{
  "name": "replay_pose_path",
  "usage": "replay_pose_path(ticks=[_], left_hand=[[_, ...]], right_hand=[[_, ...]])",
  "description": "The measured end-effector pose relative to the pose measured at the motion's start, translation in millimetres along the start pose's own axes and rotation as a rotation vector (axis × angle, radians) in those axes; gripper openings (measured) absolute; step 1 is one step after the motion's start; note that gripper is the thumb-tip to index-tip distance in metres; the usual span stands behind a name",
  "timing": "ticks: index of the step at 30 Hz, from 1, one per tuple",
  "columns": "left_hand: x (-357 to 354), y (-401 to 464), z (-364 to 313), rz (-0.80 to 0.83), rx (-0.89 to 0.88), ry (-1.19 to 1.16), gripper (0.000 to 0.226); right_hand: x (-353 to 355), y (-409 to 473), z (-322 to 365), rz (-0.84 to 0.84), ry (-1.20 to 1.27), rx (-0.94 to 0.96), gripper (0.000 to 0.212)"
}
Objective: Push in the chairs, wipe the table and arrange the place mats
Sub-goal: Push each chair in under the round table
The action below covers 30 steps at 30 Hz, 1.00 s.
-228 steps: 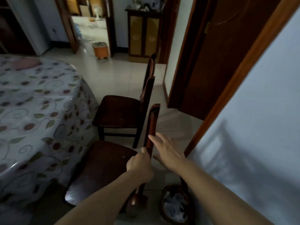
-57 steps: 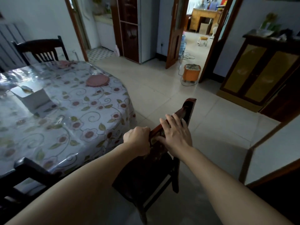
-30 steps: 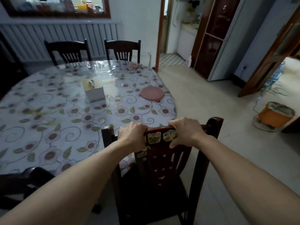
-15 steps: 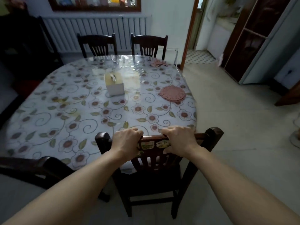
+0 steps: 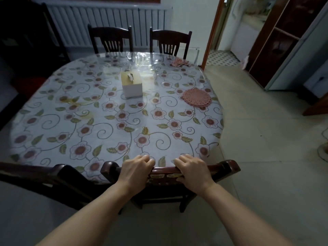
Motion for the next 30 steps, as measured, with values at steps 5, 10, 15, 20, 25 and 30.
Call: replay_pose_path(ticks=[5, 10, 15, 20, 25, 30], left_hand=[[-12.7, -12.0, 14.6, 0.022, 0.017, 0.004, 0.029], [-10.2, -12.7, 14.5, 0.016, 0.011, 0.030, 0.034], [-11.1, -8.8, 13.5, -0.006, 0.024, -0.008, 0.031], [-9.1, -9.1, 10.0, 0.011, 0.065, 0.005, 0.029], [-2.4, -11.6, 4.1, 0.060, 0.125, 0.012, 0.027], [4.4, -11.5, -2.7, 0.150, 0.101, -0.072, 0.031]], right_hand=[[-17.3, -8.5, 10.8, 0.023, 0.027, -0.078, 0.038], [-19.5, -7.5, 6.7, 0.036, -0.028, -0.150, 0.043], [-18.7, -4.2, 1.6, -0.006, -0.043, -0.116, 0.045], [-18.2, -6.2, 5.2, -0.034, -0.074, -0.165, 0.049], [-22.2, -6.2, 6.5, 0.093, -0.060, -0.220, 0.044], [-18.0, -13.8, 1.2, 0.253, 0.135, -0.241, 0.061]])
Point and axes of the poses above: each hand's wrist, its own y-axis towards the middle knuckle, its own x-axis out of the back of the hand, z = x × y, the point moved 3 cm from there along y, towards the middle knuckle, and after that the axes turned 15 degrees about z, right-handed, at the moved point
